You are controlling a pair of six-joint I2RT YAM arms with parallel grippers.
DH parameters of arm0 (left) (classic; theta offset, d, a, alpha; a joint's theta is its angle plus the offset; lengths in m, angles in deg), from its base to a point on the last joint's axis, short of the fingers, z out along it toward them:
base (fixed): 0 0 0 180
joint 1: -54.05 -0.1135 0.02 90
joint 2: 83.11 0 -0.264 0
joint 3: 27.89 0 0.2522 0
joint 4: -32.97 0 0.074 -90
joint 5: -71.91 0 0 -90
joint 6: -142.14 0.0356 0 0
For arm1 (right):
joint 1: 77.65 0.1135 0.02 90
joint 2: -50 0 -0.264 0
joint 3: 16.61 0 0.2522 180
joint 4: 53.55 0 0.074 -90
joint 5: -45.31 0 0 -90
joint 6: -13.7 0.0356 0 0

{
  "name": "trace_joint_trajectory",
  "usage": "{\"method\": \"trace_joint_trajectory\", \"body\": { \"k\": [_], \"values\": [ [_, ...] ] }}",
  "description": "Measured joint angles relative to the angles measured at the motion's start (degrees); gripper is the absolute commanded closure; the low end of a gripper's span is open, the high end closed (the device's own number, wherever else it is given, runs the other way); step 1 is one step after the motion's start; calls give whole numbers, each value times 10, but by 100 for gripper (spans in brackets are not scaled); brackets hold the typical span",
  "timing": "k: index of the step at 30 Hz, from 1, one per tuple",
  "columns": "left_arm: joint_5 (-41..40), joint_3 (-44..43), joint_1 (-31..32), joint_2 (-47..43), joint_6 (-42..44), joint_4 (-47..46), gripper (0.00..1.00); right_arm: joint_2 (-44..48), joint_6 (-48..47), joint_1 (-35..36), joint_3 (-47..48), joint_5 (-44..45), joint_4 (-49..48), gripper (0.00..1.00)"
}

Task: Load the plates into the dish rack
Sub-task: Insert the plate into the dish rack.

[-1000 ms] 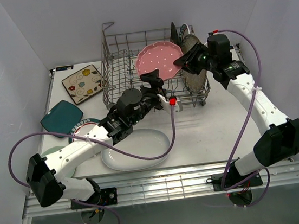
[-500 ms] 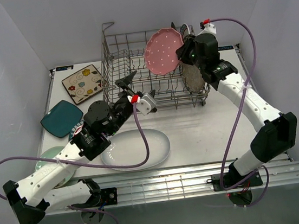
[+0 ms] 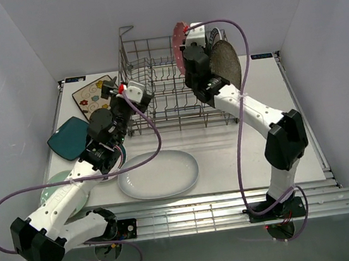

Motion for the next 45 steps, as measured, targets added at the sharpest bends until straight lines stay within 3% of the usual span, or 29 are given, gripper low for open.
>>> {"method": "trace_joint_trajectory", "body": {
  "k": [4,11,20,30,45],
  "values": [
    [22,7,-81,5,-47,-7,3,-87,-115,8,78,68,-74,92],
    [111,7,-229,36,-139,-9,2,-204,-238,0,192,114,-148,92],
    [256,4,-352,93,-260,17,2,-266,-269,-40,226,94,-149,92],
    [346,-15,-395,95,-331,30,2,-302,-276,-66,237,88,-166,92],
    [367,-16,-416,103,-355,34,2,-316,-278,-60,242,81,-195,92]
  ]
}}
